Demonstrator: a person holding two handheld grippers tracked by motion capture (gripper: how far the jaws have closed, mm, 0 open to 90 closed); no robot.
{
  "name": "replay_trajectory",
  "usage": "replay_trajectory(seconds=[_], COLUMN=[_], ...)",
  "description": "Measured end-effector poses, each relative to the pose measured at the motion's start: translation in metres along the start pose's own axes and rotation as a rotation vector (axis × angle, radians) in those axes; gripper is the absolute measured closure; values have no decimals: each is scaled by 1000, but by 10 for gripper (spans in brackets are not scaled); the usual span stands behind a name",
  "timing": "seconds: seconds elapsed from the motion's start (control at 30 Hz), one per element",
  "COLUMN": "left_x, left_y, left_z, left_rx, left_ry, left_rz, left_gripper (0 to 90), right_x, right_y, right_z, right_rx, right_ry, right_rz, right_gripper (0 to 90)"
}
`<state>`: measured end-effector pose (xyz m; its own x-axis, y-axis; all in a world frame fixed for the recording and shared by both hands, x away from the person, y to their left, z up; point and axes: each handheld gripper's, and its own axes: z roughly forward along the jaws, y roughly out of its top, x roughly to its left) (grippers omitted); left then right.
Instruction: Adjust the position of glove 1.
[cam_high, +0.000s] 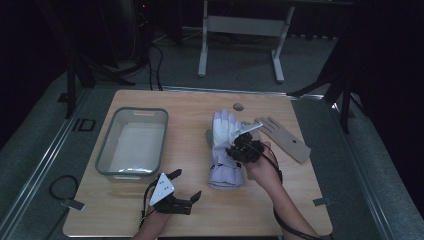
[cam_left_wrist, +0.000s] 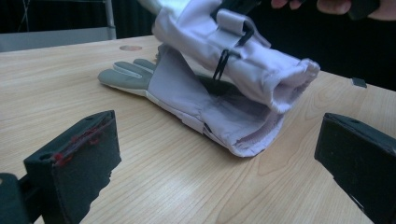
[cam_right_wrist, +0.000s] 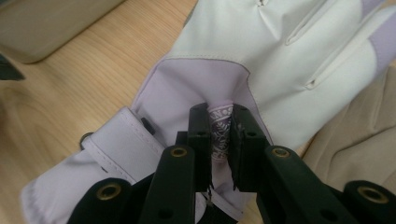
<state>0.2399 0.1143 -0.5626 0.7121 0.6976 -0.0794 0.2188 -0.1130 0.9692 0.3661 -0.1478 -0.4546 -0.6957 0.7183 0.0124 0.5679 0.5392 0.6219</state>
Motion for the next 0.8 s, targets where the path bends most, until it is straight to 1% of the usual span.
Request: replay_trajectory(seconds=[0.03,0.07,0.1,0.13,0.17,0.27,0.33,0.4,0.53,0.67,0.73,0.77,0.8], left_x=[0,0,0,0,0,0,0,0,0,0,0,0,0], left_y=[0,0,0,0,0,0,0,0,0,0,0,0,0], left_z=[0,0,0,0,0,0,0,0,0,0,0,0,0], left_rx=[0,0,-2,-3,-4,-3,-4,-3,-3,-1,-1,-1,0], left_ry=[0,0,0,0,0,0,-1,-1,-2,-1,-1,0,0], left_rz=[0,0,-2,-4,-4,-2,-3,-1,0,0,0,0,-1], left_gripper=[1,1,1,1,1,1,1,1,1,1,1,1,1], right_x=[0,0,1,1,1,0,-1,-2,-1,2,4,6,6], right_y=[0,0,-1,-1,-1,-1,-3,-5,-9,-13,-16,-17,-18], right_z=[3,3,6,11,16,26,33,40,49,50,49,48,47], right_rx=[7,7,17,26,38,61,71,84,97,93,92,93,92], right_ry=[-12,-12,-14,-15,-26,-36,-34,-37,-18,-6,21,37,44], right_rz=[-2,-2,-7,-3,-14,-1,5,3,-1,-15,-14,-27,-30], right_gripper=[802,802,801,801,801,800,799,797,798,798,797,795,791])
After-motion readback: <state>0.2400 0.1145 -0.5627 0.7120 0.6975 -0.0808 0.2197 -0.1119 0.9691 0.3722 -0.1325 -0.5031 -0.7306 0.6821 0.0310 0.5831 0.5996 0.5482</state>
